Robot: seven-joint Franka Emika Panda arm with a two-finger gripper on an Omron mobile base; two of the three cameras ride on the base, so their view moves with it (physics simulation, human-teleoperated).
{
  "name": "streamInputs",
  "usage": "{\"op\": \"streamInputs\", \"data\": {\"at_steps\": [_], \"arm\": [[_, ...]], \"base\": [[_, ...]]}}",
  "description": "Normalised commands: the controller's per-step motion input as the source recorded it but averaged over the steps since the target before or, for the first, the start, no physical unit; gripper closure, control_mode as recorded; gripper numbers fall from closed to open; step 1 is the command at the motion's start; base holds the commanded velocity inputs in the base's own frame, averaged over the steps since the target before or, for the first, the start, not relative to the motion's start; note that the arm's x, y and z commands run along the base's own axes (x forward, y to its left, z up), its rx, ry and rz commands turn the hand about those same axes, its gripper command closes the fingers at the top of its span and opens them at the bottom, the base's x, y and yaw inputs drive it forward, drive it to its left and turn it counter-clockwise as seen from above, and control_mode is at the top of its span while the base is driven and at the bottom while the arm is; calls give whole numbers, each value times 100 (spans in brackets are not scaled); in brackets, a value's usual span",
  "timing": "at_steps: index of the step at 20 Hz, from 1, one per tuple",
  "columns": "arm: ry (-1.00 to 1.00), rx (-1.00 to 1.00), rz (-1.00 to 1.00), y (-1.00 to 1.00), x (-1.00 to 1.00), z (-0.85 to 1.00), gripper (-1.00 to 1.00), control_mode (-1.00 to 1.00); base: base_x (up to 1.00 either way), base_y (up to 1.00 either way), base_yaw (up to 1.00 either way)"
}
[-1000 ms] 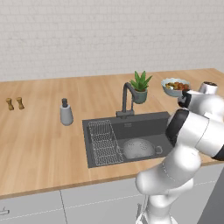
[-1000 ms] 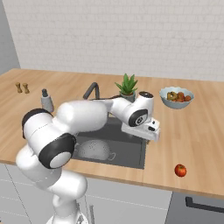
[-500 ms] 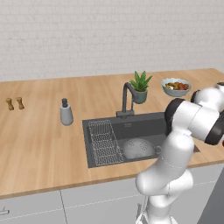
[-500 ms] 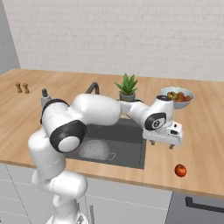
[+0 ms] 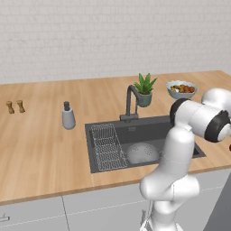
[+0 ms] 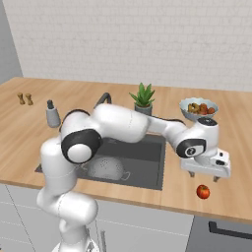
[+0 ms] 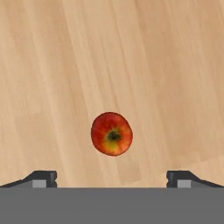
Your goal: Put the colander in the sink, put the apple in the colander, and turn on the sink faucet and pour water over the colander.
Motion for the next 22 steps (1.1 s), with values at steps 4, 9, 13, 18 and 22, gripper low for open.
{"op": "streamInputs", "data": {"at_steps": [4,9,13,18,22], "arm": [[0,0,0,-46,-25,-3,-100,-100],[0,0,0,-11,-6,-7,-100,-100],[0,9,0,8,-36,0,-100,-100],[0,10,0,32,-50,0,-100,-100],[0,3,2,59,-20,-9,-100,-100]], "base": [[0,0,0],[0,0,0],[0,0,0],[0,0,0],[0,0,0]]}}
